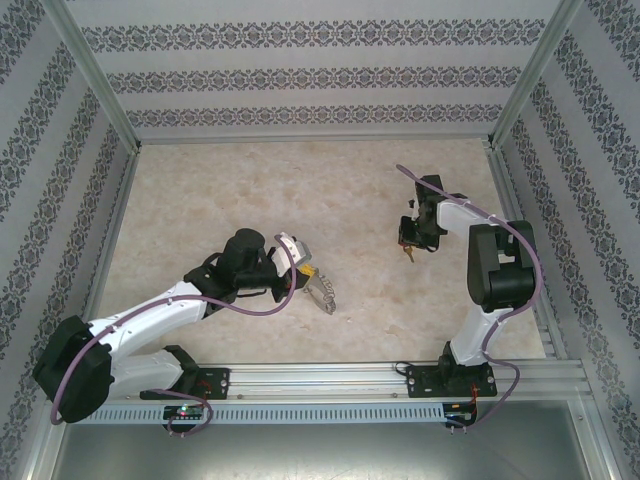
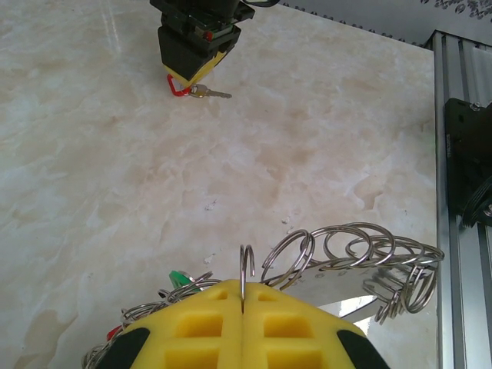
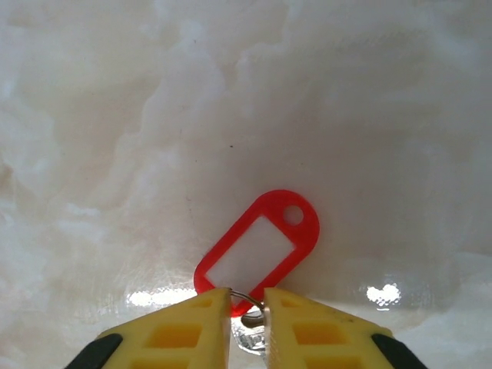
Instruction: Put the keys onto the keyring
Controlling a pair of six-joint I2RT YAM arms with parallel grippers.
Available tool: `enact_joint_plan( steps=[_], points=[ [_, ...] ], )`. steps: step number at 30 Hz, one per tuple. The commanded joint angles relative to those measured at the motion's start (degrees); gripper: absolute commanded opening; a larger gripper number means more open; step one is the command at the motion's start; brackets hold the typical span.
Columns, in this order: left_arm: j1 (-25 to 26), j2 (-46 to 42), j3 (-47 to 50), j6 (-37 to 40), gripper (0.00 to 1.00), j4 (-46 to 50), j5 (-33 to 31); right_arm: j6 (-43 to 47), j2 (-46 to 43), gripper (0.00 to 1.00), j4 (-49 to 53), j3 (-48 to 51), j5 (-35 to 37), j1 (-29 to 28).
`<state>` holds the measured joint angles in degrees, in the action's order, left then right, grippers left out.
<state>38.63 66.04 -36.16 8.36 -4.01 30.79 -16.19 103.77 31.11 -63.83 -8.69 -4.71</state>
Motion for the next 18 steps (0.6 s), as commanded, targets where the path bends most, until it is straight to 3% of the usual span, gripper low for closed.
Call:
enact_joint_plan(
  steps=[1, 3, 12, 18],
  points=[
    [0.0, -1.8, -2.0, 0.7, 0.0, -0.9, -0.1, 1.0, -1.0, 0.18, 1.5, 0.2, 2.0, -0.9],
    [0.0, -1.9, -2.1, 0.7, 0.0, -0.7, -0.1, 1.3, -1.0, 0.1, 1.6, 0.0, 1.5, -1.1],
    [0.0, -2.0, -2.1, 0.8, 0.0, -0.5, -0.2, 0.0, -3.1, 0.02, 1.8, 0.5, -0.6, -2.3],
    [0.0, -2.4, -1.9, 0.8, 0.0, -0.3, -0.2, -0.5, -3.3, 0.03, 1.9, 0.8, -0.9, -3.3]
  ],
)
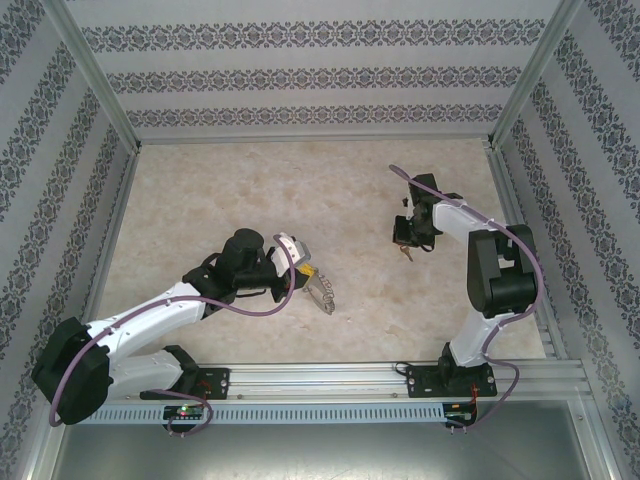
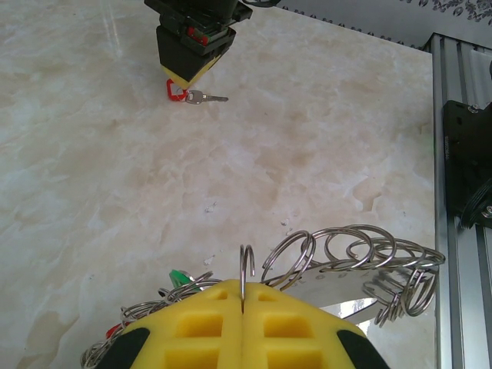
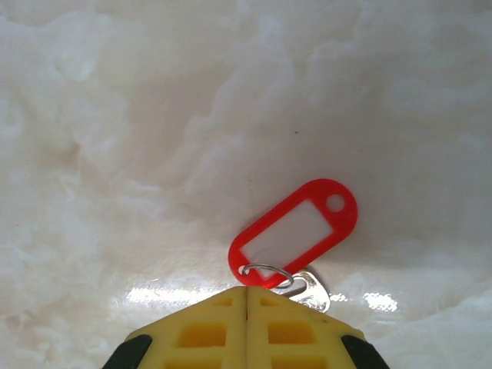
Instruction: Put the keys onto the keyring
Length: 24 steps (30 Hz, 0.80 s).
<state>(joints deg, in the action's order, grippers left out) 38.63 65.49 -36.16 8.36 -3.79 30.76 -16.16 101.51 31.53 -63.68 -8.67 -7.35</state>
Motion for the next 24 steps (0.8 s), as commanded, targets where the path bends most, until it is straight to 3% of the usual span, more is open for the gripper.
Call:
enact_joint_plan(
  steps=[1, 6, 12, 21, 24],
  points=[
    [0.0, -1.9, -1.9, 0.8, 0.0, -0.5, -0.2, -0.6, -0.9, 0.04, 1.5, 0.7, -1.1, -0.8],
    [0.0, -2.5, -1.9, 0.9, 0.0, 0.1, -0.5, 0.9, -1.3, 0.12, 1.7, 0.3, -1.9, -0.3],
    [0.0, -3.1, -1.6, 1.2, 0.0, -0.1, -1.2, 0.9, -3.2, 0.39, 0.5, -0.5, -0.9, 1.0],
    [0.0, -3.7, -1.9, 1.5, 0.0, 0.8, -1.4, -4.5, -0.2, 0.53, 6.3, -8.5, 8.3, 3.4],
    [0.0, -4.0, -1.9, 1.3, 0.0, 0.8, -1.4, -2.7, 0.4, 0.53, 8.5, -10.4, 5.5, 3.6]
  ],
)
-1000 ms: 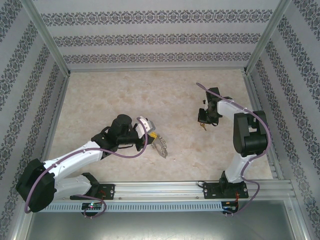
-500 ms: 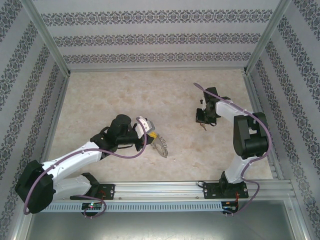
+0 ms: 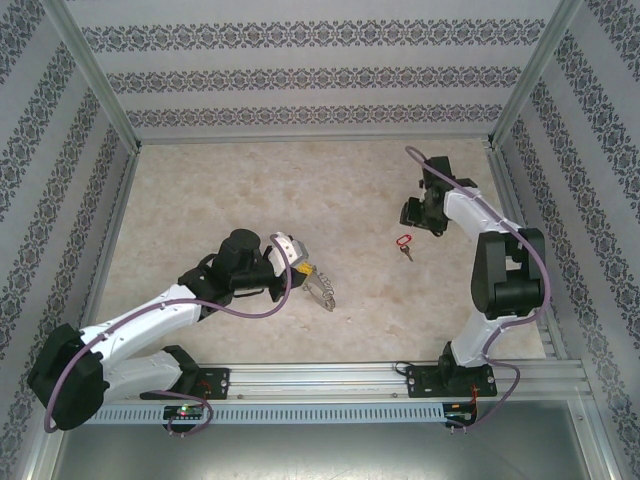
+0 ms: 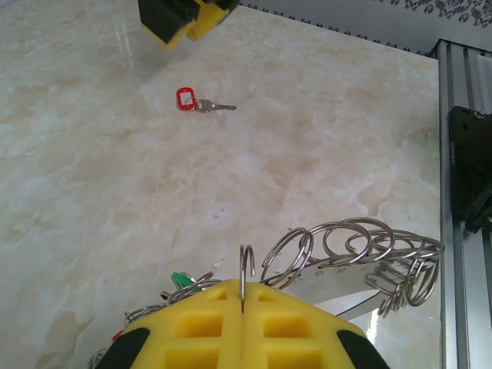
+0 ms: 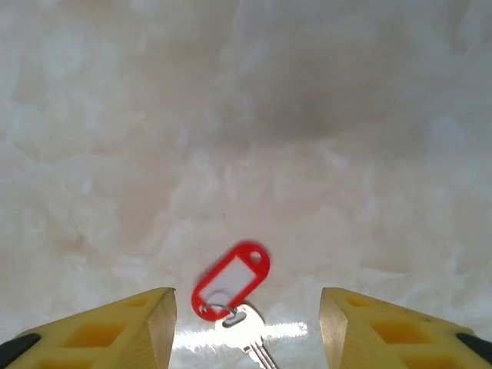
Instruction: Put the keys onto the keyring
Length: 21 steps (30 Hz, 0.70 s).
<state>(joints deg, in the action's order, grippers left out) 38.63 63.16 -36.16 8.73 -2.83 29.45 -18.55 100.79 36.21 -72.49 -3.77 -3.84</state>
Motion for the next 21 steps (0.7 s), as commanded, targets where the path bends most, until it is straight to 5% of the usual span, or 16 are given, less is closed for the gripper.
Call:
enact_joint_plan(
  steps=[1, 4, 9, 21],
  points=[
    [0.0, -1.8, -1.9, 0.9, 0.0, -0.2, -0.3, 0.5, 0.2, 0.53, 2.5, -0.5, -0.9, 0.1],
    [0.0, -2.1, -1.9, 0.8, 0.0, 0.1, -0.4, 1.8, -4.6, 0.6, -3.4, 4.3, -5.3, 0.1],
    [0.0, -2.4, -1.7, 0.7, 0.0, 0.0, -0.6, 3.2, -3.2, 0.43, -2.2, 3.4, -8.2, 0.7],
    [0.0, -3.7, -1.4, 0.6, 0.0, 1.5, -1.1, 4.5, 5.5, 0.36, -0.7, -0.5, -10.5, 0.3]
  ],
)
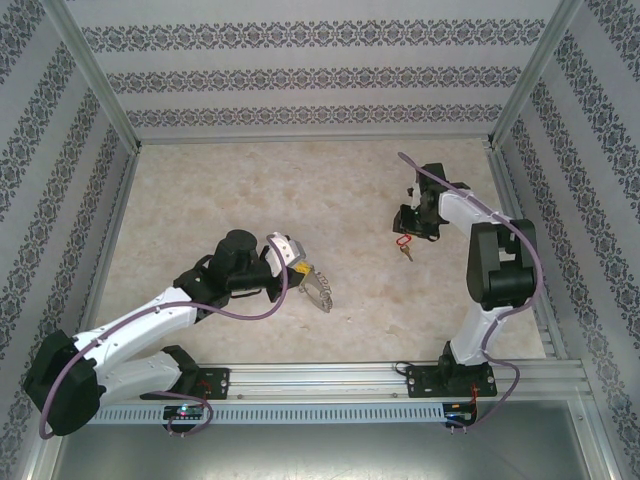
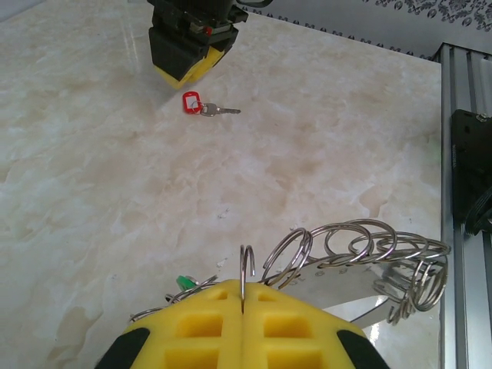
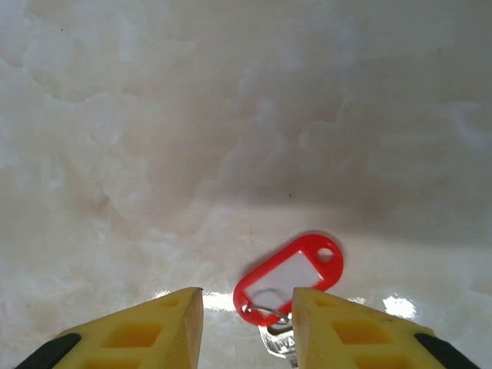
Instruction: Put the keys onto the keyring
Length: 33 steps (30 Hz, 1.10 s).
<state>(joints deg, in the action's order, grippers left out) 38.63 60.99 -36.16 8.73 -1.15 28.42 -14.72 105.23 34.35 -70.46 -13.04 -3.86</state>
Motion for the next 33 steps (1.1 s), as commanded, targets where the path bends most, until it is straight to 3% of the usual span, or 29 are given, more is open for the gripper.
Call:
enact_joint_plan(
  steps=[1, 10, 23, 33],
  points=[
    [0.0, -1.7, -1.4, 0.6, 0.0, -0.1, -0.1, 0.7, 1.9, 0.35, 1.6, -3.0, -1.1, 0.3],
    [-0.1, -1.8, -1.1, 0.3, 0.0, -0.4, 0.1, 0.9, 4.8, 0.33, 2.8, -2.5, -0.8, 0.0],
    [0.0, -1.8, -1.3, 0.4, 0.0, -0.3, 0.4, -0.1, 1.4, 0.3, 1.8, 3.1, -3.8, -1.6],
    [0.0, -3.6, 0.1, 0.0, 0.0, -0.4, 0.1, -2.3, -1.6, 0.23, 2.0, 6.5, 0.1, -4.5]
  ],
)
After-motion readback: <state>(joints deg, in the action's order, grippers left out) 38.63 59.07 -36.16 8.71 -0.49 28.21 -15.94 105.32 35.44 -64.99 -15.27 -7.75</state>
